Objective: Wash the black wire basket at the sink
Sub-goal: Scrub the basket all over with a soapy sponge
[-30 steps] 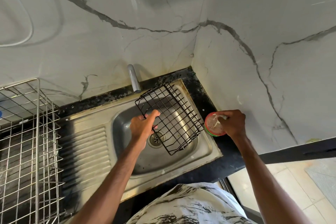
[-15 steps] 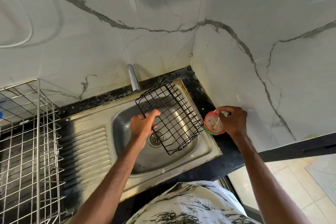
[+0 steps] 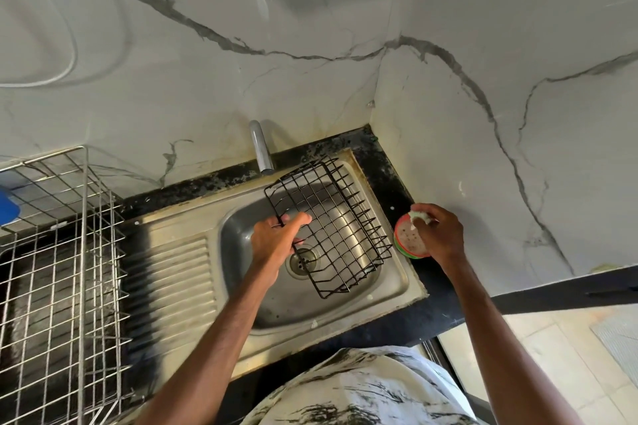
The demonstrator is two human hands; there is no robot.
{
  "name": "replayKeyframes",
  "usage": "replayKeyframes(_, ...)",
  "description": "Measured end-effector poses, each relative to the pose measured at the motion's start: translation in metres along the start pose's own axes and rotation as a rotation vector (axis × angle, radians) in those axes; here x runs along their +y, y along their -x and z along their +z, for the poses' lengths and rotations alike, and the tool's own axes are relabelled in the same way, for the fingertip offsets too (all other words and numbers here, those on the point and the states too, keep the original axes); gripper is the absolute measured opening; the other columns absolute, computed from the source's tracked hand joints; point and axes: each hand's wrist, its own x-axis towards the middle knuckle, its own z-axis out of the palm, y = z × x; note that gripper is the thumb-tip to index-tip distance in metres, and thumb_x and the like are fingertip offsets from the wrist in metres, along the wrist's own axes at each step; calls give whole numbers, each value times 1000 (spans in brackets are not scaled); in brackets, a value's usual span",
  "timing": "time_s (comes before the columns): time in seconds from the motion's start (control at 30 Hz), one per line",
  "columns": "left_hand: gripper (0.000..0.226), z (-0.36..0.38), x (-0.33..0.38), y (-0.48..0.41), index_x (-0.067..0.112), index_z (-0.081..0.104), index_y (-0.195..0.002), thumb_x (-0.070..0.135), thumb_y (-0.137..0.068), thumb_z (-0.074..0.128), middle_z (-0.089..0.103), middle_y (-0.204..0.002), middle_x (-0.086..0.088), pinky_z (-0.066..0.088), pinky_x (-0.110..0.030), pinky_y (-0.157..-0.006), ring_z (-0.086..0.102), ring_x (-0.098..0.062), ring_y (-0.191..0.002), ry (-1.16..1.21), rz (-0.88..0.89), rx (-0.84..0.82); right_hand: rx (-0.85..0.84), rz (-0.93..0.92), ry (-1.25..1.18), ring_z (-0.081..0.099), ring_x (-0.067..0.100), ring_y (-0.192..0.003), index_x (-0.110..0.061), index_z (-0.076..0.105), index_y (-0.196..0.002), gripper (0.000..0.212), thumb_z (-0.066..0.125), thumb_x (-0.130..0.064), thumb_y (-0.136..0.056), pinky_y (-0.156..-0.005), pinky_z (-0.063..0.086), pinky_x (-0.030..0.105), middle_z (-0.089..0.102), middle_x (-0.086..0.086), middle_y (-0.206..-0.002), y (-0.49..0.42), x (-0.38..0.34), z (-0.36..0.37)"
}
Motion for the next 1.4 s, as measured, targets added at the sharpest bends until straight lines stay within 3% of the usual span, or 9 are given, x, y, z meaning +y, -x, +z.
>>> replayKeyframes(0.17, 48, -5, 6, 6, 10, 73, -109, 38, -74, 89, 80, -91, 0, 66, -40, -73, 79, -15, -73, -48, 48, 7, -94, -123, -228, 70, 6, -106, -31, 57, -140, 52, 71, -16, -93, -85, 56, 22, 68, -9, -127, 19, -54, 13)
replayKeyframes(0.33, 25, -7, 16, 19, 28, 66, -75, 36, -75, 89, 79, -77, 3, 65, -43, -75, 78, -18, -74, -178, 186, 15, -210, -401, -245, 68, 1, -111, -20, 63, -135, 45, 74, -14, -92, -83, 57, 16, 69, -6, -126, 48, -114, 39)
replayKeyframes(0.57, 40, -8, 14, 29, 23, 73, -91, 43, -61, 90, 78, -81, 10, 65, -42, -73, 76, -9, -71, -170, 178, 8, -193, -656, -144, 65, 1, -116, -20, 66, -132, 40, 71, -9, -94, -89, 57, 19, 67, -7, -130, 51, -150, 74)
replayKeyframes(0.8, 47, -7, 21, 35, 27, 70, -94, 56, -61, 88, 73, -91, 17, 51, -15, -66, 68, 5, -83, -281, 200, 72, -8, -654, -48, 55, -9, -118, -21, 68, -128, 39, 73, -9, -91, -94, 45, 5, 67, -10, -125, 28, -150, 73)
replayKeyframes(0.97, 62, -1, 23, 34, 30, 68, -100, 73, -58, 77, 72, -90, 15, 60, -25, -71, 69, 0, -83, -288, 267, 89, -16, -872, 97, 61, 17, -120, -8, 72, -122, 35, 69, 6, -90, -100, 41, 4, 70, 7, -125, 54, -153, 100)
replayKeyframes(1.07, 65, -2, 20, 30, 27, 68, -101, 72, -54, 76, 72, -91, 14, 60, -25, -73, 68, 1, -83, -261, 244, 115, -16, -981, 135, 62, 20, -119, -7, 72, -121, 38, 69, 12, -88, -95, 53, 15, 70, 7, -125, 52, -147, 103)
replayKeyframes(1.17, 63, -4, 21, 31, 26, 68, -104, 66, -56, 79, 72, -97, 16, 52, -16, -69, 67, 5, -85, -273, 209, 91, 104, -914, 113, 67, 23, -112, -5, 72, -120, 39, 67, 17, -87, -87, 59, 22, 70, 12, -123, 31, -137, 93)
replayKeyframes(1.27, 58, -4, 21, 33, 28, 69, -103, 64, -59, 81, 71, -96, 19, 43, -9, -65, 66, 9, -87, -292, 211, 81, 173, -780, 91, 69, 26, -113, -3, 70, -123, 37, 62, 14, -91, -97, 48, 8, 69, 15, -125, 20, -135, 87)
replayKeyframes(1.4, 61, 2, 19, 30, 27, 69, -100, 67, -56, 79, 71, -93, 18, 50, -14, -70, 66, 6, -86, -274, 213, 103, 148, -846, 120, 69, 23, -114, -1, 72, -119, 37, 59, 19, -90, -98, 46, 7, 70, 15, -125, 41, -146, 99)
